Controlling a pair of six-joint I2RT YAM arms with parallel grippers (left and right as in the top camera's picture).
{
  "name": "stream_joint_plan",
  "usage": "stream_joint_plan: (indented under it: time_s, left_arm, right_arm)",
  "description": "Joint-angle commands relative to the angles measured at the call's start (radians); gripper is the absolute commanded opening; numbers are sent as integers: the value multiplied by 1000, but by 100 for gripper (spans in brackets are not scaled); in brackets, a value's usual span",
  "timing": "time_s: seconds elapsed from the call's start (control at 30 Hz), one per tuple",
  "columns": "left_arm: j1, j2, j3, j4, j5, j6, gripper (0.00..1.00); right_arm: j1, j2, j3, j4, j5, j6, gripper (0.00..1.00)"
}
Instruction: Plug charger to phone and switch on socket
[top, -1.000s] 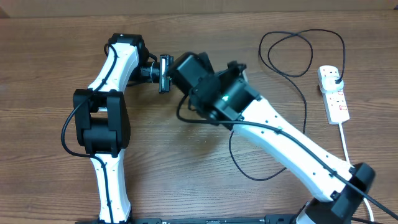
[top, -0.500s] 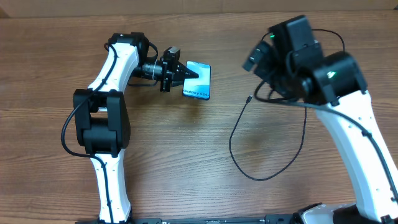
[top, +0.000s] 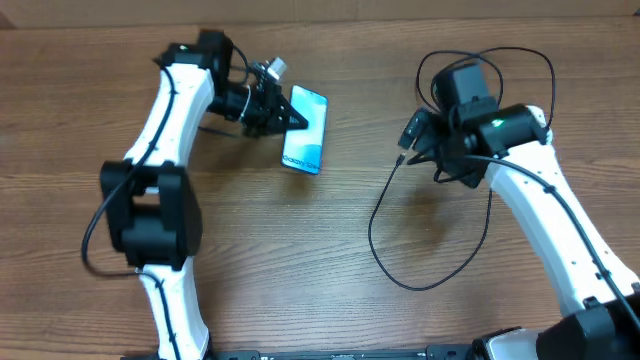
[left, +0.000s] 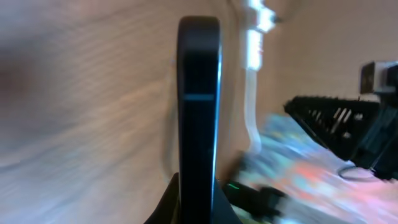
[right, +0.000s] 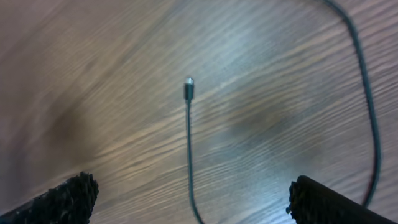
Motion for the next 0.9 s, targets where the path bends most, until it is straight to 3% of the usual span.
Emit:
stream_joint_plan:
  time_s: [0.0, 0.07, 0.23, 0.43, 0.53, 0.57, 0.77, 0.87]
  left_arm:
    - [-5, -124, 32, 33, -373, -180, 4]
    - [-5, -129, 32, 22, -453, -215, 4]
    - [-8, -124, 30, 18, -444, -188, 4]
    - [-17, -124, 30, 44, -440, -188, 4]
    - [-19, -124, 30, 39, -441, -188, 4]
    - [-19, -124, 30, 34, -441, -188, 4]
    - [-19, -124, 30, 23, -441, -188, 4]
    - [-19, -124, 30, 25, -441, -188, 4]
  right_arm:
    - [3, 0, -71, 65, -42, -4, 100]
    - [3, 0, -107, 108, -64, -8, 100]
    - [3, 80, -100, 108, -221, -119, 100]
    - [1, 313, 196, -186, -163, -192, 99]
    - [1, 387, 274, -198, -116, -156, 100]
    - [1, 403, 273, -158, -122, -149, 91]
    - [1, 467, 264, -104, -81, -53, 75]
    - [1, 486, 258, -90, -61, -55, 72]
